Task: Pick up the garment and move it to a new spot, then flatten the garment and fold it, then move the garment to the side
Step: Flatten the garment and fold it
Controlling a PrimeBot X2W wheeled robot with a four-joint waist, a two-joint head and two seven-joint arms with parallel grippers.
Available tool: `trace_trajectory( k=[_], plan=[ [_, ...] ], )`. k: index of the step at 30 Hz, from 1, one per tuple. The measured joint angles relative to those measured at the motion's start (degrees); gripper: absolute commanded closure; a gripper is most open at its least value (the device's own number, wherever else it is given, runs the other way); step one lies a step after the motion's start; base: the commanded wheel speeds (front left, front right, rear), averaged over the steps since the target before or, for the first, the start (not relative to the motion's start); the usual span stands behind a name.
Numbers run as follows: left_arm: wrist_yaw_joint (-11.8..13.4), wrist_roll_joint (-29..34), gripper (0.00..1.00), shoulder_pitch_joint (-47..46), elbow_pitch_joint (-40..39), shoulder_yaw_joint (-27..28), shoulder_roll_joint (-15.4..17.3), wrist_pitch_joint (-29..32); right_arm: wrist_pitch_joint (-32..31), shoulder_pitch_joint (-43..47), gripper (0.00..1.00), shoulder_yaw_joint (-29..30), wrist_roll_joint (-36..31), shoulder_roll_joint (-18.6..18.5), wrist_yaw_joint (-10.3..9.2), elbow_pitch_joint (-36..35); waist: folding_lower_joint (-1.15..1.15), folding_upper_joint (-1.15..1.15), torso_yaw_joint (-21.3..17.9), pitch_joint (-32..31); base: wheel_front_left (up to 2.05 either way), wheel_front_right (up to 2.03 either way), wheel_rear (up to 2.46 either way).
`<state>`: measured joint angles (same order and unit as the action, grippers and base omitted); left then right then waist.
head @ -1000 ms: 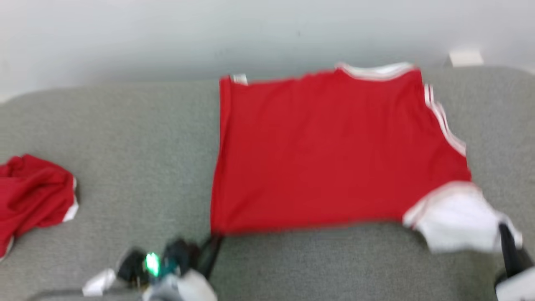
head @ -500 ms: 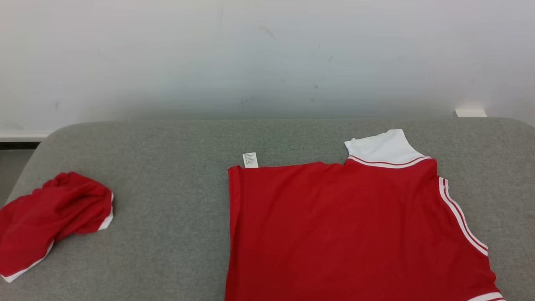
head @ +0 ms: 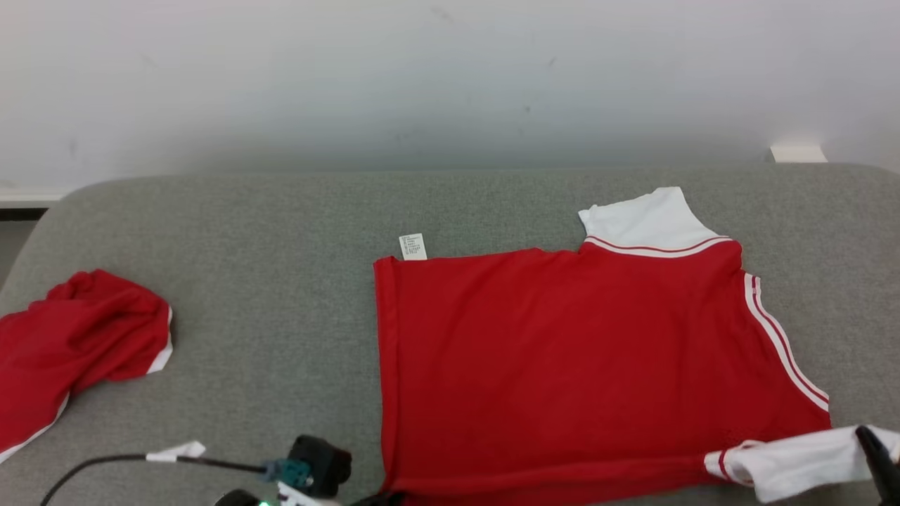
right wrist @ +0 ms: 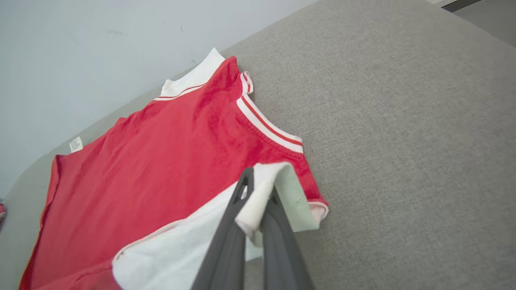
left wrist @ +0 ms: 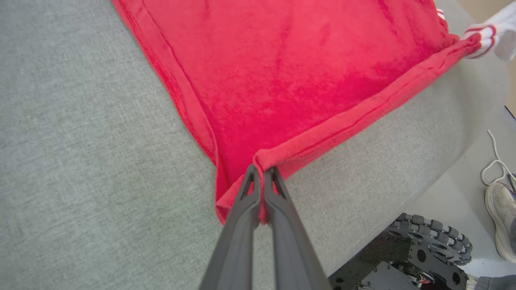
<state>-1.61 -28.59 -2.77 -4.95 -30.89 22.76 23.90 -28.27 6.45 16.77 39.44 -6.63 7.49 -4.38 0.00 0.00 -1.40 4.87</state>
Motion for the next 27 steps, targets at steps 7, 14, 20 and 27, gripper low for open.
trace_trajectory(
  k=[7,14,20,27],
  plan=[
    [-2.05,-4.36,1.00,-9.29,0.07,0.63,-0.86,7.44,-1.92,-10.53,1.00,-1.55,-2.85,-2.60,0.00,2.35,0.01,0.00,0.28,4.55,0.00,0.00,0.00],
    [-2.41,-4.31,1.00,-16.30,3.74,0.99,-2.01,9.03,-1.30,-17.57,1.00,-3.76,-4.99,-3.49,0.00,5.99,0.02,0.00,0.46,9.24,0.00,0.00,0.00],
    [-2.10,-3.68,0.95,-18.22,7.12,1.11,-2.29,8.22,1.36,-21.17,0.63,-5.76,-6.75,-3.70,0.00,10.10,0.02,0.00,0.13,11.01,0.00,0.00,0.00],
    [0.27,-3.99,0.00,-16.88,8.53,2.94,-3.87,4.12,7.16,-21.70,0.00,-7.16,-7.12,-4.82,0.00,11.14,0.01,0.00,0.28,9.87,0.00,0.00,0.00]
  ],
)
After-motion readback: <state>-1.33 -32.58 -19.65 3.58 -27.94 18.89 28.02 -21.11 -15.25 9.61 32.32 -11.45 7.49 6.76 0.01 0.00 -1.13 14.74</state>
